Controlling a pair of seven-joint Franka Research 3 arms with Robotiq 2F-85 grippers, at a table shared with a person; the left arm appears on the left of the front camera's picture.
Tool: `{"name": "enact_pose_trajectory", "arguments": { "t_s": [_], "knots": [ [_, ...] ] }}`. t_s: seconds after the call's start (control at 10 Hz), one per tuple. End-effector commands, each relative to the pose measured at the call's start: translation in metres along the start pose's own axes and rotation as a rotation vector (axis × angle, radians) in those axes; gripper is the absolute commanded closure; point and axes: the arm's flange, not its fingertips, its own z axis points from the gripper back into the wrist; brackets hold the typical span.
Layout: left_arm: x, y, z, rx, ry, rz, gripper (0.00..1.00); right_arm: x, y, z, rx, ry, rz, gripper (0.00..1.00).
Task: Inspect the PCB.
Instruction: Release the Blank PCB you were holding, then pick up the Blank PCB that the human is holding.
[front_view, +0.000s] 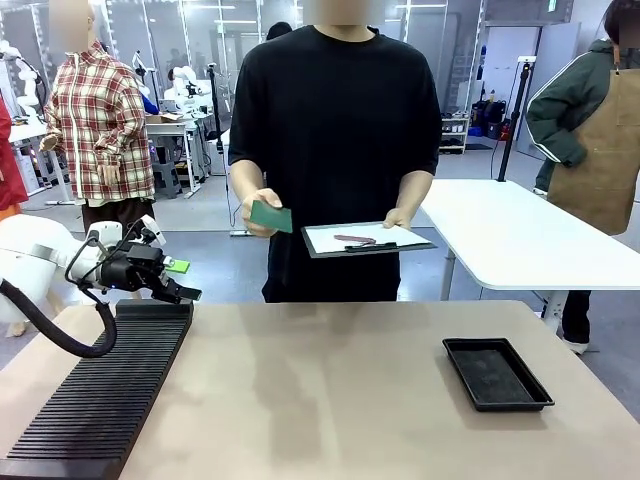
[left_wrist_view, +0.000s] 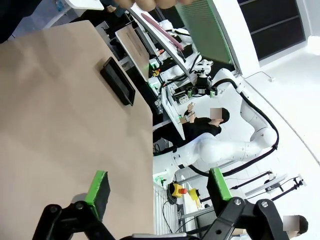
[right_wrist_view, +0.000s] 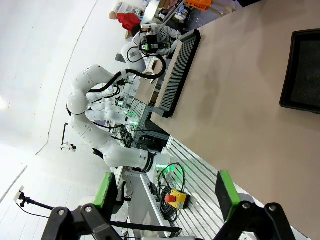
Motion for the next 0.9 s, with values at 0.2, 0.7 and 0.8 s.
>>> {"name": "enact_pose_trajectory", "arguments": {
  "t_s": [0.2, 0.7, 0.8],
  "knots": [
    [-0.0003, 0.0032, -0.0009, 0.011, -0.002, -0.017, 0.0, -0.0009, -0.0002, 0.0022, 0.006, 0.001, 0.021, 0.0],
    [-0.0003, 0.0032, -0.0009, 0.011, -0.002, -0.017, 0.0, -0.0009, -0.0002, 0.0022, 0.006, 0.001, 0.021, 0.0],
    [-0.0003, 0.0032, -0.0009, 0.011, -0.002, -0.017, 0.0, -0.0009, -0.0002, 0.0022, 0.006, 0.001, 0.021, 0.0]
  ]
}}
